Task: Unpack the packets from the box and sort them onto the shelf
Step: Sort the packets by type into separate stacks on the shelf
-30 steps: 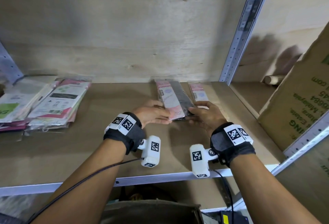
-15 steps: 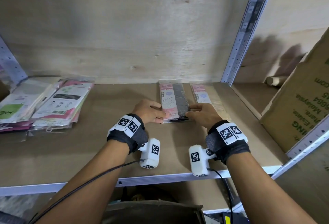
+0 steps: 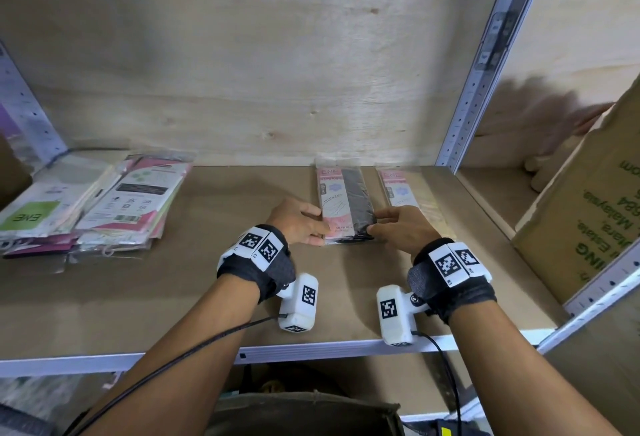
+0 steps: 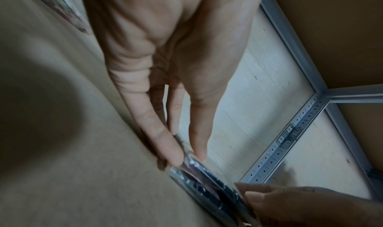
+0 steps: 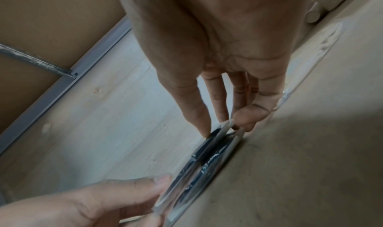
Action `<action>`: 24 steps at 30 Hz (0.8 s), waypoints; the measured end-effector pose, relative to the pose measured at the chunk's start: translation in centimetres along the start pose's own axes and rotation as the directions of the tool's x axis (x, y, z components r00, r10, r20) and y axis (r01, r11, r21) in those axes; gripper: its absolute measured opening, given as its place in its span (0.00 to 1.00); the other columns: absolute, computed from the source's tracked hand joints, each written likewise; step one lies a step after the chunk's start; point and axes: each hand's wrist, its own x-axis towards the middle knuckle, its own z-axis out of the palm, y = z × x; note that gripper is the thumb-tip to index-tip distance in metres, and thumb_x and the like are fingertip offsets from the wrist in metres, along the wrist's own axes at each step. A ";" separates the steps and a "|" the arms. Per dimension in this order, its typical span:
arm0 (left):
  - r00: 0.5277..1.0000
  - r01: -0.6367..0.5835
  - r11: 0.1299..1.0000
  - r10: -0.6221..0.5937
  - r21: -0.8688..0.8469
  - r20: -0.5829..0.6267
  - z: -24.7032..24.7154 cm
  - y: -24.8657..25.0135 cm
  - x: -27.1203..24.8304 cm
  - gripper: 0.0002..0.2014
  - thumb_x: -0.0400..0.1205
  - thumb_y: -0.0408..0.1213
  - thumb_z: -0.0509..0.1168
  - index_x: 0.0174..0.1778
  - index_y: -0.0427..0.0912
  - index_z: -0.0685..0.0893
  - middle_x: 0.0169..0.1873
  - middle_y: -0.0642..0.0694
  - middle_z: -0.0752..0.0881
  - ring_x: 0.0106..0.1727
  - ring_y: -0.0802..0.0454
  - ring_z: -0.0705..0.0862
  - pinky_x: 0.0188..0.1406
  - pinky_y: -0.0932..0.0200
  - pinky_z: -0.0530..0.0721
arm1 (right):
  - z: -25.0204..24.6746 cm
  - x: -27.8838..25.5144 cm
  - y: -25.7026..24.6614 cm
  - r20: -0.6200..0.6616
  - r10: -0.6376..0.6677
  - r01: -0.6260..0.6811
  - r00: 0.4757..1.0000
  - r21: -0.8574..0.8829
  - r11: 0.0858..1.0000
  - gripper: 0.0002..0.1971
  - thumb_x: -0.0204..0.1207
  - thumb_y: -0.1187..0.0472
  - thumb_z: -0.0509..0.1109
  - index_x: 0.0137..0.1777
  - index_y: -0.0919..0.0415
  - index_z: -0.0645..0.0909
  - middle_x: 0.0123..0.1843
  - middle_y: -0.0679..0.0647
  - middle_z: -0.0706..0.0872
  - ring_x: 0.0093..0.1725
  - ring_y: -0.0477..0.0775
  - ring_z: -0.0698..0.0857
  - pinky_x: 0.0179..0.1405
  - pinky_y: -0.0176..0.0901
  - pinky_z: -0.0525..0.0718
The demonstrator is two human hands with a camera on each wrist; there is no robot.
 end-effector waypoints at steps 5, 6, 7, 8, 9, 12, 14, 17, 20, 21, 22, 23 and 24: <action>1.000 0.000 1.000 0.000 0.022 -0.018 -0.4 0.1 -0.2 0.31 0.73 0.26 0.79 0.72 0.29 0.78 0.49 0.40 0.88 0.41 0.48 0.91 0.39 0.58 0.93 | -0.3 -0.1 -0.6 -0.004 0.005 -0.006 1.000 -0.043 0.999 0.19 0.70 0.62 0.80 0.60 0.58 0.81 0.54 0.54 0.87 0.59 0.57 0.87 0.67 0.55 0.84; 0.999 -0.006 0.999 0.007 0.033 -0.038 -0.7 0.2 -0.3 0.30 0.73 0.29 0.80 0.71 0.31 0.78 0.48 0.41 0.88 0.41 0.49 0.92 0.38 0.59 0.92 | -0.4 -0.2 -0.8 -0.037 -0.005 0.002 0.999 -0.074 0.997 0.22 0.69 0.61 0.79 0.63 0.58 0.80 0.54 0.53 0.87 0.58 0.57 0.86 0.66 0.54 0.84; 0.998 -0.019 0.999 0.022 0.048 -0.064 -1.2 0.3 -0.3 0.30 0.73 0.33 0.80 0.71 0.34 0.79 0.49 0.41 0.88 0.41 0.49 0.92 0.38 0.59 0.92 | -0.5 -0.3 -1.2 -0.084 -0.030 0.020 0.996 -0.110 0.994 0.23 0.70 0.61 0.79 0.65 0.57 0.80 0.53 0.53 0.86 0.56 0.56 0.86 0.63 0.52 0.85; 0.995 -0.034 0.997 0.041 0.068 -0.095 -1.8 0.3 -0.5 0.29 0.73 0.36 0.81 0.70 0.36 0.80 0.51 0.40 0.88 0.42 0.49 0.92 0.40 0.59 0.92 | -0.5 -0.4 -1.6 -0.135 -0.065 0.045 0.989 -0.144 0.989 0.23 0.70 0.61 0.78 0.65 0.56 0.80 0.52 0.53 0.86 0.54 0.55 0.86 0.57 0.50 0.86; 0.990 -0.049 0.995 0.060 0.086 -0.126 -2.6 0.5 -0.7 0.28 0.73 0.40 0.81 0.68 0.39 0.82 0.53 0.40 0.88 0.43 0.49 0.92 0.42 0.58 0.92 | -0.5 -0.6 -2.2 -0.177 -0.107 0.078 0.978 -0.164 0.983 0.21 0.71 0.61 0.77 0.64 0.56 0.81 0.51 0.52 0.87 0.50 0.53 0.86 0.50 0.46 0.86; 0.976 -0.075 0.994 0.091 0.085 -0.199 -5.5 0.9 -1.9 0.20 0.75 0.41 0.80 0.61 0.41 0.85 0.51 0.41 0.89 0.41 0.50 0.91 0.38 0.61 0.91 | 0.6 -1.5 -3.9 -0.188 -0.208 0.185 0.960 -0.132 0.974 0.13 0.75 0.61 0.75 0.59 0.54 0.84 0.45 0.48 0.87 0.42 0.46 0.86 0.33 0.34 0.79; 0.967 -0.085 0.994 0.097 0.061 -0.235 -7.9 1.1 -3.0 0.15 0.77 0.38 0.78 0.57 0.39 0.87 0.45 0.41 0.89 0.37 0.49 0.88 0.33 0.62 0.88 | 2.1 -2.4 -5.2 -0.108 -0.253 0.249 0.962 -0.044 0.967 0.08 0.76 0.63 0.74 0.54 0.57 0.86 0.43 0.51 0.88 0.38 0.49 0.87 0.29 0.32 0.78; 0.943 -0.114 0.993 0.118 0.033 -0.311 -11.9 1.0 -5.1 0.09 0.79 0.32 0.75 0.53 0.34 0.88 0.39 0.40 0.87 0.33 0.49 0.84 0.29 0.64 0.86 | 5.3 -4.1 -7.1 0.035 -0.305 0.305 0.952 0.023 0.952 0.06 0.77 0.66 0.72 0.52 0.61 0.87 0.39 0.57 0.88 0.32 0.50 0.85 0.26 0.34 0.77; 0.893 -0.128 0.990 0.140 0.058 -0.427 -16.8 0.6 -7.3 0.06 0.80 0.34 0.75 0.50 0.37 0.89 0.38 0.41 0.90 0.34 0.51 0.88 0.28 0.67 0.87 | 9.4 -5.1 -9.3 0.195 -0.339 0.334 0.920 0.058 0.941 0.05 0.79 0.68 0.70 0.50 0.61 0.86 0.35 0.55 0.86 0.29 0.50 0.84 0.27 0.38 0.76; 0.872 -0.128 0.989 0.147 0.074 -0.466 -18.4 0.3 -8.0 0.06 0.79 0.34 0.74 0.50 0.38 0.89 0.38 0.42 0.90 0.35 0.50 0.88 0.30 0.64 0.88 | 10.9 -5.2 -10.2 0.242 -0.341 0.334 0.908 0.070 0.940 0.05 0.80 0.68 0.70 0.51 0.62 0.86 0.35 0.55 0.86 0.29 0.50 0.84 0.26 0.38 0.76; 0.849 -0.124 0.989 0.151 0.087 -0.506 -20.1 0.0 -8.6 0.06 0.79 0.35 0.74 0.50 0.38 0.90 0.39 0.43 0.91 0.37 0.49 0.89 0.36 0.60 0.90 | 12.6 -5.2 -11.1 0.284 -0.336 0.328 0.898 0.078 0.942 0.05 0.80 0.69 0.69 0.53 0.64 0.85 0.35 0.56 0.85 0.30 0.51 0.84 0.25 0.37 0.77; 0.827 -0.115 0.989 0.149 0.098 -0.542 -21.8 -0.4 -9.3 0.06 0.79 0.35 0.74 0.50 0.39 0.91 0.40 0.43 0.92 0.39 0.48 0.91 0.42 0.56 0.91 | 14.4 -5.0 -12.1 0.319 -0.323 0.313 0.891 0.082 0.946 0.06 0.80 0.70 0.68 0.54 0.66 0.84 0.36 0.57 0.85 0.30 0.52 0.84 0.24 0.37 0.78; 0.808 -0.106 0.989 0.144 0.100 -0.572 -23.3 -0.8 -9.9 0.05 0.79 0.35 0.74 0.49 0.41 0.91 0.41 0.43 0.93 0.42 0.47 0.91 0.46 0.53 0.91 | 16.3 -4.9 -13.2 0.348 -0.301 0.291 0.888 0.082 0.953 0.06 0.81 0.70 0.67 0.55 0.67 0.83 0.37 0.58 0.84 0.30 0.53 0.83 0.24 0.37 0.79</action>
